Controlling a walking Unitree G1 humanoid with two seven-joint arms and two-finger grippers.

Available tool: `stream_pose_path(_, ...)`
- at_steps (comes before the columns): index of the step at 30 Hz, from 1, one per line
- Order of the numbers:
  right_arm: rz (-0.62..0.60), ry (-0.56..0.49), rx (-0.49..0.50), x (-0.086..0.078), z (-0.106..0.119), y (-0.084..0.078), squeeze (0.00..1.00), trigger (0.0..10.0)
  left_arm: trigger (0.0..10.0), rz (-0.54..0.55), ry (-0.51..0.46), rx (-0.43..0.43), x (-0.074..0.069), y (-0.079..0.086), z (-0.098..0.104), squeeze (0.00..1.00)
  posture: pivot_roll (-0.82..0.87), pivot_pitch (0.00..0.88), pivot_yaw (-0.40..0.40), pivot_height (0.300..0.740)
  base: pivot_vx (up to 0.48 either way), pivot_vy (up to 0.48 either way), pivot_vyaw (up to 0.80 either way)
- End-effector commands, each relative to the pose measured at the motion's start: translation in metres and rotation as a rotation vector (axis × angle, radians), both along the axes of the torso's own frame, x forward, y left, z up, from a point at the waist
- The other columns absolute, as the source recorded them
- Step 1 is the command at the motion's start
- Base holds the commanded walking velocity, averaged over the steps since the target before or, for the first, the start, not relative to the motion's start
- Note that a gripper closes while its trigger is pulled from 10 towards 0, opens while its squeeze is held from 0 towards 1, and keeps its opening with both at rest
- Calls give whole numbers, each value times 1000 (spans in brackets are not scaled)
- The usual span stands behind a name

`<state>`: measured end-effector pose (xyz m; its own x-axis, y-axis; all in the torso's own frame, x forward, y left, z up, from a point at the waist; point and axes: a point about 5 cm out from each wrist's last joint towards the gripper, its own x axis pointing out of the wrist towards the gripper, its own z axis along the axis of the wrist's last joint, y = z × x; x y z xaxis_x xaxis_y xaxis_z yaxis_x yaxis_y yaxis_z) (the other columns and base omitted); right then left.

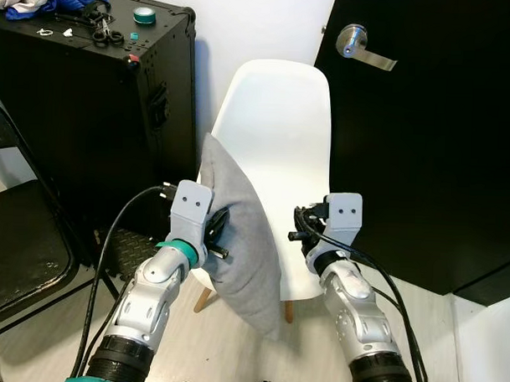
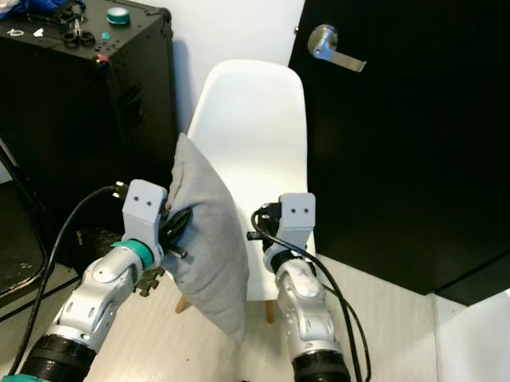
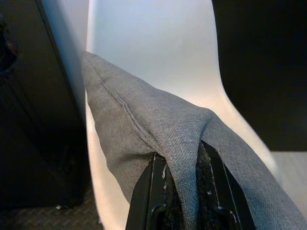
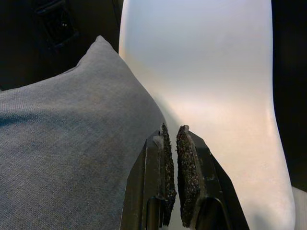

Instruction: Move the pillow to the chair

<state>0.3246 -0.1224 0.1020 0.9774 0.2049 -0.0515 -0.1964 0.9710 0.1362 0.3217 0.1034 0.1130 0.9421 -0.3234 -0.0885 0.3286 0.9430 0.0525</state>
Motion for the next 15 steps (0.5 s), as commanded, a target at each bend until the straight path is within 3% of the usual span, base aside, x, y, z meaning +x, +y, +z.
stream_pose_path(1,-8,11,-5,-1,-3,-3,0,10000,10000,-14,-89,15,1,-3,13,0,41,26,-9,700,0,0,0)
stream_pose_path(15,-17,-7,-24,-1,-3,-5,0,10000,10000,16,-93,21,3,0,13,0,45,27,-8,655,0,0,0)
